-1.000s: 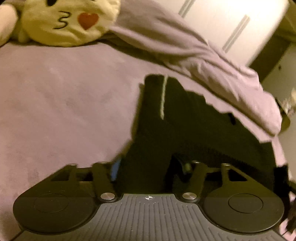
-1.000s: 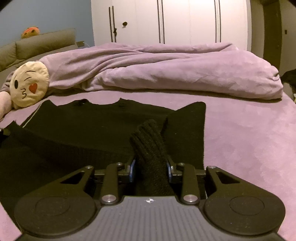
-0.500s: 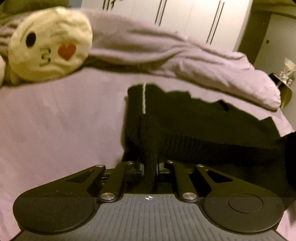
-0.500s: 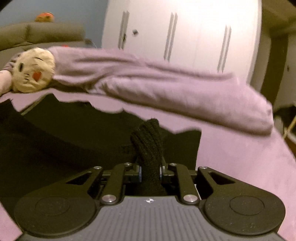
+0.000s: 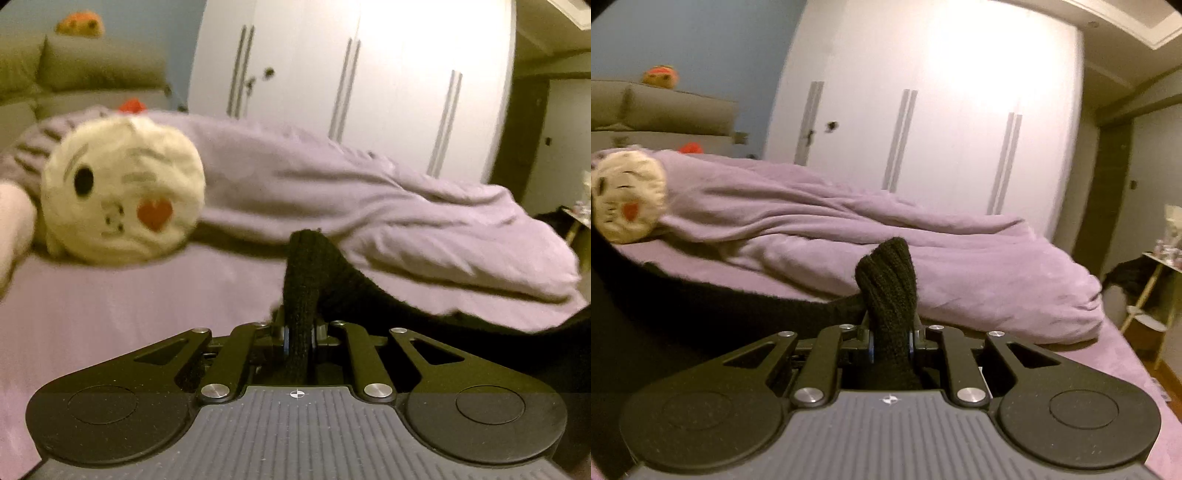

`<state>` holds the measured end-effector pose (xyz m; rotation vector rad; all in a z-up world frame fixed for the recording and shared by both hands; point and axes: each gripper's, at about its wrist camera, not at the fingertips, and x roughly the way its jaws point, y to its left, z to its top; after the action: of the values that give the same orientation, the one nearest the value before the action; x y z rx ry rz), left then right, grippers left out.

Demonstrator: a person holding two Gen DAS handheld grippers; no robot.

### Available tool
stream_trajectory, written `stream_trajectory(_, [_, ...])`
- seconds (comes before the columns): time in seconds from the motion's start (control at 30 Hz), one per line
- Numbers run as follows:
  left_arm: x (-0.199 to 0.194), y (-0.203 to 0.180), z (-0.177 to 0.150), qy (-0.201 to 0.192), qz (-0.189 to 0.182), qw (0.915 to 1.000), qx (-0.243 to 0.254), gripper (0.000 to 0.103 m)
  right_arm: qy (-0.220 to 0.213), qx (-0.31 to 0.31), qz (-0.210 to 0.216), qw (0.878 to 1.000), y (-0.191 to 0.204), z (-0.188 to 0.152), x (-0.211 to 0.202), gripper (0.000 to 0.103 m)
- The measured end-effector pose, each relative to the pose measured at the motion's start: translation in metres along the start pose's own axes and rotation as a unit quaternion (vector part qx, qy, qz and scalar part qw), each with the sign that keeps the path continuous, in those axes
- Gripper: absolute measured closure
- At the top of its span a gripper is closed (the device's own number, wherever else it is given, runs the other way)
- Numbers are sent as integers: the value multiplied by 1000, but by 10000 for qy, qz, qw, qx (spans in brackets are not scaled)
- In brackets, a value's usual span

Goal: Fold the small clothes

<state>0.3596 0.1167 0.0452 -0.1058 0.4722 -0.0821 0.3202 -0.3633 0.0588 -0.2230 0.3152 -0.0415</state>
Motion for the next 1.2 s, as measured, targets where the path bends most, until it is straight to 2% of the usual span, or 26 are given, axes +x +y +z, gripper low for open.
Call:
stream_trajectory(0.13, [38, -4, 15, -134, 226, 9992, -295, 91, 127, 74, -379, 9992, -2, -1, 43, 89])
stream_trajectory(0.2, [60, -9, 15, -136, 417, 9987, -249, 90, 312, -44, -645, 9974, 2, -9, 67, 88])
stream_trajectory(0.23, [72, -13, 12, -48, 568, 9982, -174, 90, 500, -35, -665, 9965, 5, -15, 78, 88])
stream_trajectory(0.33, [108, -20, -8, 585, 810, 9950, 42, 90, 1269, 114, -540, 9904, 4, -40, 110, 84])
stream_trajectory(0.4, [121, -21, -24, 889, 840, 9923, 180, 89, 1487, 171, -478, 9876, 3, -54, 116, 80])
stream_trajectory(0.5, [129, -20, -40, 1054, 871, 9899, 369, 83, 1431, 383, -258, 9886, -5, -60, 116, 74])
stream_trajectory(0.63, [131, -14, -45, 1054, 823, 9907, 262, 80, 1466, 535, -151, 9876, -11, -61, 117, 74])
stream_trajectory(0.73, [133, -15, -44, 1080, 803, 9905, 299, 82, 1420, 404, -163, 9889, -7, -61, 114, 83])
stream_trajectory(0.87, [134, -16, -43, 1024, 927, 9896, 413, 99, 1237, 60, -430, 9914, 6, -60, 106, 88])
stream_trajectory(1.03, [130, -8, -36, 786, 1241, 9887, 281, 101, 890, -76, -749, 9932, 8, -52, 99, 89])
stream_trajectory(1.2, [126, 4, -28, 671, 1440, 9872, 131, 102, 796, -258, -1063, 9908, 8, -48, 104, 89])
